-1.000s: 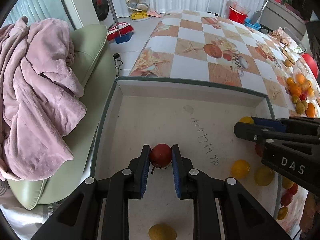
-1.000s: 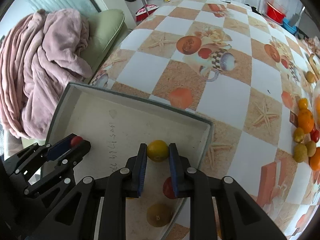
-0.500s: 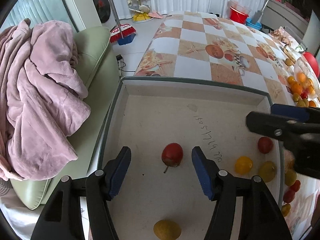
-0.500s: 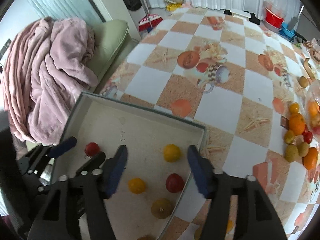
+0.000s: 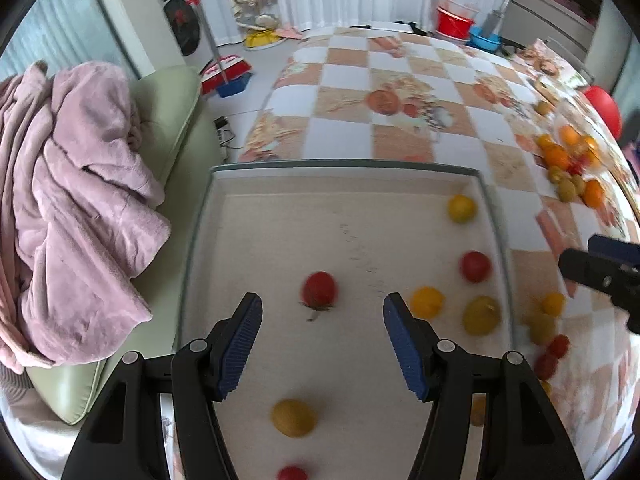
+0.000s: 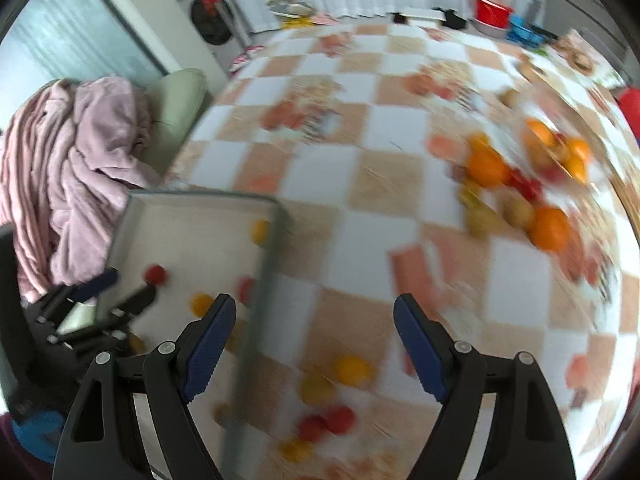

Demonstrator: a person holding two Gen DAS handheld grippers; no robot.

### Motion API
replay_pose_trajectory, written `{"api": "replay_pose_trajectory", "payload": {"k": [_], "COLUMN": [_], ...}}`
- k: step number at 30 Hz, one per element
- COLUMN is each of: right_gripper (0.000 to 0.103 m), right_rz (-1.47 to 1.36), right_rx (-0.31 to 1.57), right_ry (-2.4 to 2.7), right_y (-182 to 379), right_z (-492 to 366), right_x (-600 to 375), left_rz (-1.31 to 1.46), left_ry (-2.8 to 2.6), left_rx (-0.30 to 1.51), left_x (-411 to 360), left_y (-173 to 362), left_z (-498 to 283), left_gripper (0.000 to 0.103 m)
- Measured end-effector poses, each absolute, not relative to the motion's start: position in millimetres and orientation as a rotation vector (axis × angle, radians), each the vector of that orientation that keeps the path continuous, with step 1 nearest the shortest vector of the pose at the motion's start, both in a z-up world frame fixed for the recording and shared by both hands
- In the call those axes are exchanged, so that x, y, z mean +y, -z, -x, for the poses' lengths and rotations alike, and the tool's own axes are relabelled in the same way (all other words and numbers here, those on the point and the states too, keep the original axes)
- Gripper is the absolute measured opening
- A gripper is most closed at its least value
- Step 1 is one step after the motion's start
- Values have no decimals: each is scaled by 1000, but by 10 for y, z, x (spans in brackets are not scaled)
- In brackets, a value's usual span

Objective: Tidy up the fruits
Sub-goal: 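Open both tools to drop the tomato and plum into the tray, then grasp a yellow plum with the left tool while the right tool grasps an orange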

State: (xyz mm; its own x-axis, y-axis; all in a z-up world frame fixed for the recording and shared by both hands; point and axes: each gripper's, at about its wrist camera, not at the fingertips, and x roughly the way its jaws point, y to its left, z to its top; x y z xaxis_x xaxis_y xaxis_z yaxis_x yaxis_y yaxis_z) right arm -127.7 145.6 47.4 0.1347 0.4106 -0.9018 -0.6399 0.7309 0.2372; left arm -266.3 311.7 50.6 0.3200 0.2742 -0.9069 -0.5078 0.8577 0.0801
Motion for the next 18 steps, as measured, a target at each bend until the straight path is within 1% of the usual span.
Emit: {"api": "replay_pose_trajectory", "payload": {"k": [9,18], "right_gripper": [84,84], "right_rz": [206,141], "right_rx": [1285,1282], "right_ry": [-623,-525], "right_y": [-251,-217], "right_z": [1278,867], "right_x": [668,276], "left_rz": [184,162], "left_ry": [-374,-247], "left_rx": [1139,1134], "left_x": [2508,2021], "left_y": [-645,-679], "left_z": [2427,1837], "left_gripper": [65,65]}}
